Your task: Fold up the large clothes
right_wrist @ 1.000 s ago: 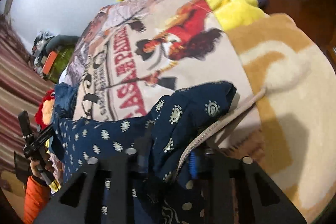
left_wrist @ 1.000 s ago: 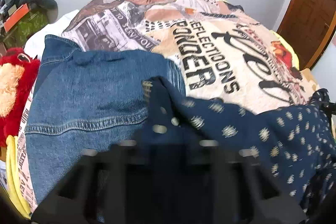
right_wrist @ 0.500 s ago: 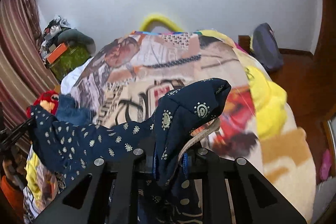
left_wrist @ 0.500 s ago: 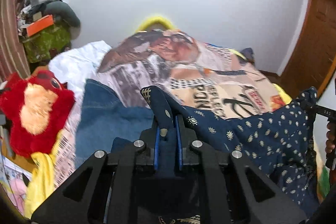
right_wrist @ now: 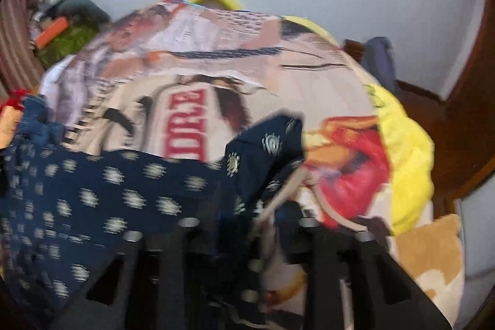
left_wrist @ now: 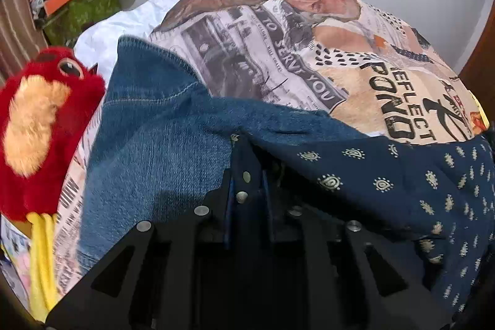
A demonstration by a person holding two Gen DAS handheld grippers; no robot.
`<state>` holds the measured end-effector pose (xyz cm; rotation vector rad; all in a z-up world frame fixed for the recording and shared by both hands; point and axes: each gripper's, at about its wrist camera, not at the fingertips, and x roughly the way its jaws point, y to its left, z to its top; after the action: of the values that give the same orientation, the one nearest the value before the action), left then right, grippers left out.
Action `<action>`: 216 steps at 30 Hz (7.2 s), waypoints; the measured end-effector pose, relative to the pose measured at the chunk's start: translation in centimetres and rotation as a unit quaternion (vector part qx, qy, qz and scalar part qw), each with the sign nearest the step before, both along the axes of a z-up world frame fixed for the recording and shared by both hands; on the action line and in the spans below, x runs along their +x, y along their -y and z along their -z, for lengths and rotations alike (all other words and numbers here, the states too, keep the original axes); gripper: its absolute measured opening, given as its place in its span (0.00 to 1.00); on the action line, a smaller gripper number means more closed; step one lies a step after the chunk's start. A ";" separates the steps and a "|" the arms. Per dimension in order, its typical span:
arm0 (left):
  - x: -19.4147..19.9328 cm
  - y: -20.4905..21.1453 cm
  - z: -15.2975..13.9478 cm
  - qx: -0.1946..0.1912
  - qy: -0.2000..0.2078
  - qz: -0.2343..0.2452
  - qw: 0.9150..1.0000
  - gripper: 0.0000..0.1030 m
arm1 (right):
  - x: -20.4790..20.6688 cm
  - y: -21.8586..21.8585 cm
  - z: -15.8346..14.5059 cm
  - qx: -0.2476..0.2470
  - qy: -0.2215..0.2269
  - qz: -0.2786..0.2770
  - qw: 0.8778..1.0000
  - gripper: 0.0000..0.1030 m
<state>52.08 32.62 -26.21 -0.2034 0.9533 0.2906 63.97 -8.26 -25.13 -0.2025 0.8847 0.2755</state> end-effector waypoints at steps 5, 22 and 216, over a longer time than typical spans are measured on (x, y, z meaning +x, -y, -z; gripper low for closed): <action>-0.9 0.6 -0.9 0.014 0.005 0.000 1.000 0.23 | -0.5 1.9 -0.4 -0.048 0.021 0.033 0.998 0.92; -10.9 7.3 -11.2 0.034 0.046 0.052 0.997 0.41 | -16.6 4.4 -14.2 0.017 0.083 -0.043 0.995 0.92; -22.5 7.8 -2.4 -0.050 0.019 -0.004 0.999 0.90 | -14.1 9.4 -0.4 -0.057 -0.041 0.053 0.996 0.74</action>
<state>29.61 24.83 -23.81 -0.3041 0.9293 0.2464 49.86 -17.68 -24.72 -0.2513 0.9908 0.1347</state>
